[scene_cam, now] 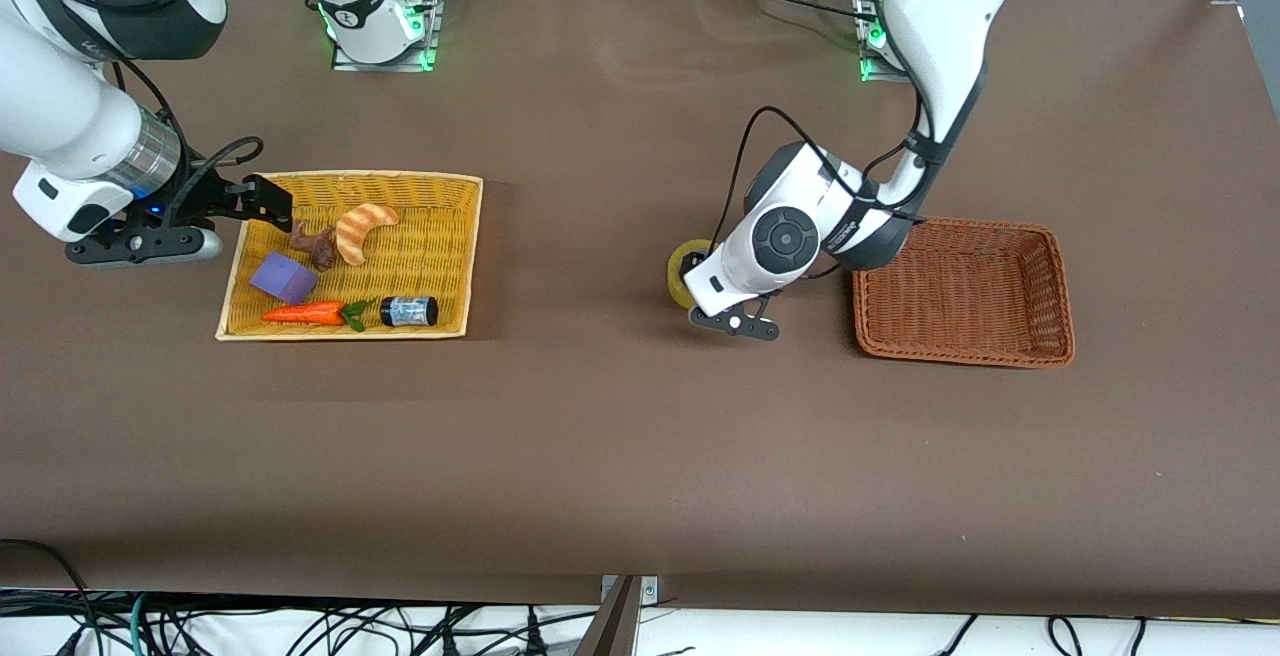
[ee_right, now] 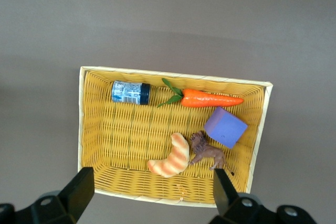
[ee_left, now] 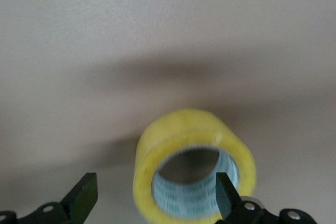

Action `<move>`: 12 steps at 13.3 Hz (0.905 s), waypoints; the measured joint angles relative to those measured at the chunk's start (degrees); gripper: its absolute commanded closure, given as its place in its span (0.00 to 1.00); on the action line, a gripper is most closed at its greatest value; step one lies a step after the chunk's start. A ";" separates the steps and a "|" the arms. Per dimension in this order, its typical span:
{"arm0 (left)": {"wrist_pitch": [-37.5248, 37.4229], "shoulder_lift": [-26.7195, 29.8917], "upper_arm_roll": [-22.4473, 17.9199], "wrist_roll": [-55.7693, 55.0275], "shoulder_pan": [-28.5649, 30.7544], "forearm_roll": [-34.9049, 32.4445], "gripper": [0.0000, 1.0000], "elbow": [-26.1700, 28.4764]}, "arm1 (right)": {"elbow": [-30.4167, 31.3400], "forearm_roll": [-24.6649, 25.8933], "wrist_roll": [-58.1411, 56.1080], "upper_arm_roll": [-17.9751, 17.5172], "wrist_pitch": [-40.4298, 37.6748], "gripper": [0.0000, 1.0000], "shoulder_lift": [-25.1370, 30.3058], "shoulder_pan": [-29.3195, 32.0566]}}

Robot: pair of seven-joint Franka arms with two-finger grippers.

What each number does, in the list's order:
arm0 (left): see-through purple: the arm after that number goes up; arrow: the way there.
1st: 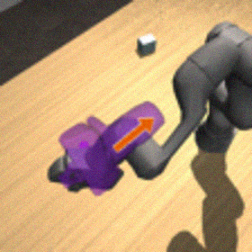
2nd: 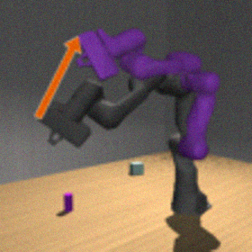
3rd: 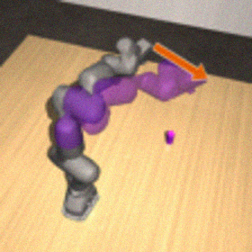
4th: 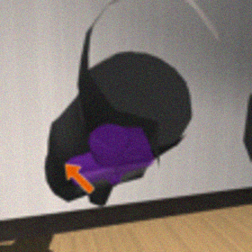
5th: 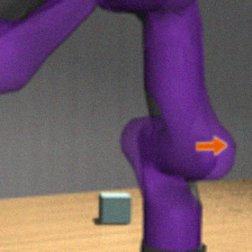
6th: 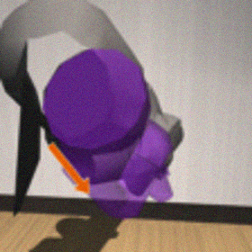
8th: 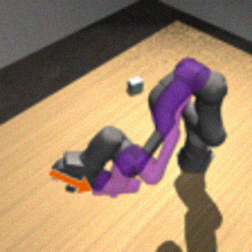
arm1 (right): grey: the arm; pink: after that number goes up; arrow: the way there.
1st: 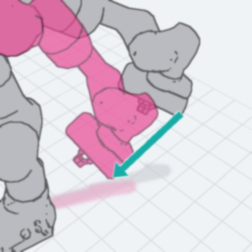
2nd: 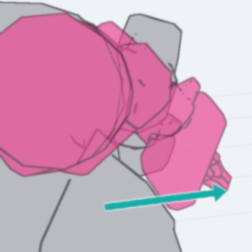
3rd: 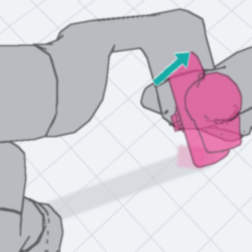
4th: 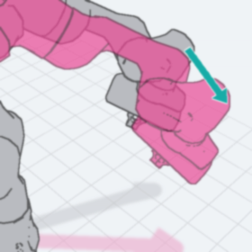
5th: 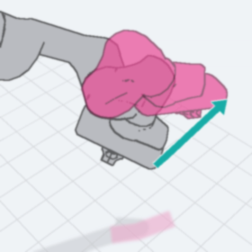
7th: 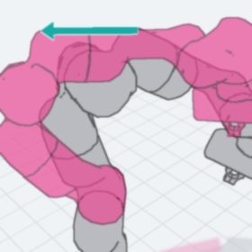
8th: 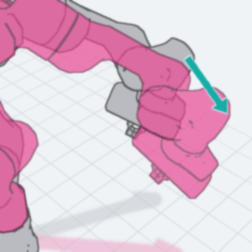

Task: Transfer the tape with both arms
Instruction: 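Grasp the tape roll with the left gripper, then carry the tape roll with the left gripper into the wicker basket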

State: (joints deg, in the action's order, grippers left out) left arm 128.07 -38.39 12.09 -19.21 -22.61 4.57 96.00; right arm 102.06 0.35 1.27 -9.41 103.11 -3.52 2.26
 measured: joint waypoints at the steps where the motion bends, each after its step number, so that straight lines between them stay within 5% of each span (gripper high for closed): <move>1: 3.21 -0.47 -0.01 0.26 -0.02 -0.49 0.36 2.09 | 0.10 0.00 0.00 0.00 0.00 0.00 0.00 0.00; 4: 5.86 -1.14 0.00 0.27 -0.17 -3.75 1.00 4.54 | 0.12 0.00 0.00 -0.01 0.01 0.00 0.00 0.00; 12: 2.70 0.28 -0.81 0.15 -0.01 -3.97 1.00 3.72 | 0.13 0.00 0.00 -0.02 0.02 0.00 0.02 0.00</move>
State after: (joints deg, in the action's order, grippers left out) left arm 130.77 -38.11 11.28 -19.06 -22.62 0.61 99.72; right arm 102.19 0.35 1.27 -9.43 103.12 -3.50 2.26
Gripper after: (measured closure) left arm 0.771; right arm 0.000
